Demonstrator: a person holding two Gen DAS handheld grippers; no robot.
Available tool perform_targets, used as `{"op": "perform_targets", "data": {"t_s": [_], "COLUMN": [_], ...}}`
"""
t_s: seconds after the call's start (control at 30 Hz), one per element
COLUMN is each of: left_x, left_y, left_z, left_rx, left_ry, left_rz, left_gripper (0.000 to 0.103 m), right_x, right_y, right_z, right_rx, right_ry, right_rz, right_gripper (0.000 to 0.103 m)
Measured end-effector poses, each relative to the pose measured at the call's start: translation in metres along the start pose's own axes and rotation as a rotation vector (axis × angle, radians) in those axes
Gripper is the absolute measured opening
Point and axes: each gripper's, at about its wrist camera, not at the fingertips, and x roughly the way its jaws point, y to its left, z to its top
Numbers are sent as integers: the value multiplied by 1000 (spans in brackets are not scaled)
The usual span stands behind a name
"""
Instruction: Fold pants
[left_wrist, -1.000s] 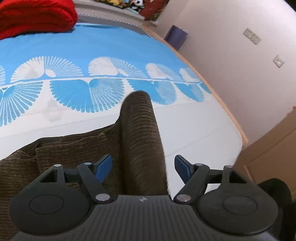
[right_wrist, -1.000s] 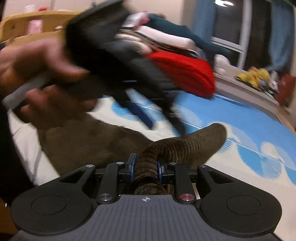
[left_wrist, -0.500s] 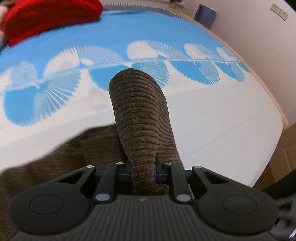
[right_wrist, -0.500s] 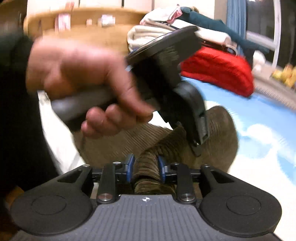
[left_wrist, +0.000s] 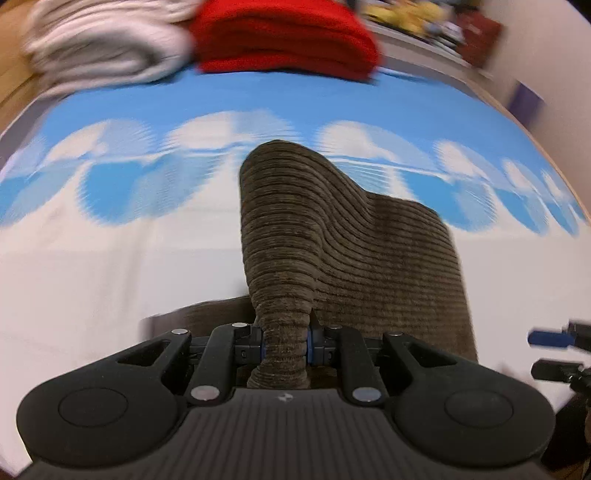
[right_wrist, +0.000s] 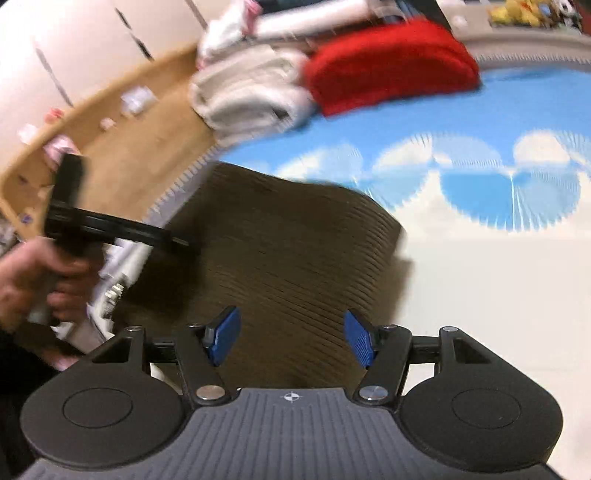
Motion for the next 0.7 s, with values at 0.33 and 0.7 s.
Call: {"op": "perform_targets", "data": {"t_s": [0.33, 0.7], "left_x": [7, 75], "left_y": [112, 119], "left_z": [-18, -32], "left_rx": [-303, -481], "left_ry": [20, 203], "left_rz": [69, -167], "left_gripper": [76, 90], "right_x": [90, 141], "right_y": [20, -3], "right_z": [-11, -18], "right_rx": [110, 256], "right_ry": [159, 254], "right_rz": [-99, -115], "right_gripper": [68, 71]}}
